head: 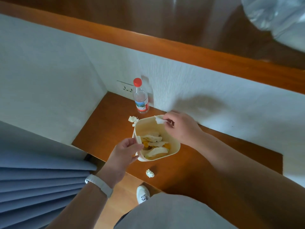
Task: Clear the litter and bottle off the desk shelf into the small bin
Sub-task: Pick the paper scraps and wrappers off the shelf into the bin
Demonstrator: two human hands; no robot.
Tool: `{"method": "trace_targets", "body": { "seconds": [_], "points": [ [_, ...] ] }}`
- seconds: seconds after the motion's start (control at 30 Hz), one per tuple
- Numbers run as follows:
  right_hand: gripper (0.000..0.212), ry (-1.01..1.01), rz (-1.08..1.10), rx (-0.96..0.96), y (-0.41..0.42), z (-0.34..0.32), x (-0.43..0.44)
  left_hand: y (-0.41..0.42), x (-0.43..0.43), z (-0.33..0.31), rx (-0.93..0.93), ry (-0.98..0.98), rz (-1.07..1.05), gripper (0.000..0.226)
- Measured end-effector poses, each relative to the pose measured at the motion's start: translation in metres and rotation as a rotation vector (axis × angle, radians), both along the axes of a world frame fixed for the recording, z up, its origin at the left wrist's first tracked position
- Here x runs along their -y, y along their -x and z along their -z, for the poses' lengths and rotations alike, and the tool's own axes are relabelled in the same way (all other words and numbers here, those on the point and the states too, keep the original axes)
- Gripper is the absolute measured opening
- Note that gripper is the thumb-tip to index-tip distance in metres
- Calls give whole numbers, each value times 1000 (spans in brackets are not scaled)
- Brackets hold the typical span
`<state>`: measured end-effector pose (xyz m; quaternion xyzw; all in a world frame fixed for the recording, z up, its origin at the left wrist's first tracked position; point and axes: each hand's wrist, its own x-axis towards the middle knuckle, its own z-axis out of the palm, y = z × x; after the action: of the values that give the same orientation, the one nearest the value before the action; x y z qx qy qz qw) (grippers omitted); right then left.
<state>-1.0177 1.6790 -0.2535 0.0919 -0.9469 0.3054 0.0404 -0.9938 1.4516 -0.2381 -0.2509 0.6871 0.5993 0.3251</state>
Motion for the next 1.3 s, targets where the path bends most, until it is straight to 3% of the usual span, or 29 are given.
{"method": "trace_targets", "body": {
  "seconds": [0.13,0.27,0.43,0.57,0.83,1.3],
  "points": [
    [8,-62,-40,35,1,2,9,-1,5,0,1,-21,23,21],
    [26,-51,-49,20,-1,1,12,0,11,1,-11,-15,28,17],
    [30,5,55,49,-2,5,-1,3,18,4,1,-1,11,17],
    [31,-84,232,200,0,43,-30,6,19,3,0,15,-5,15],
    [54,-230,402,491,-19,118,-71,9,10,2,3,12,-20,13],
    [30,-272,442,423,-16,144,-84,13,-6,3,9,56,-16,19]
  ]
}}
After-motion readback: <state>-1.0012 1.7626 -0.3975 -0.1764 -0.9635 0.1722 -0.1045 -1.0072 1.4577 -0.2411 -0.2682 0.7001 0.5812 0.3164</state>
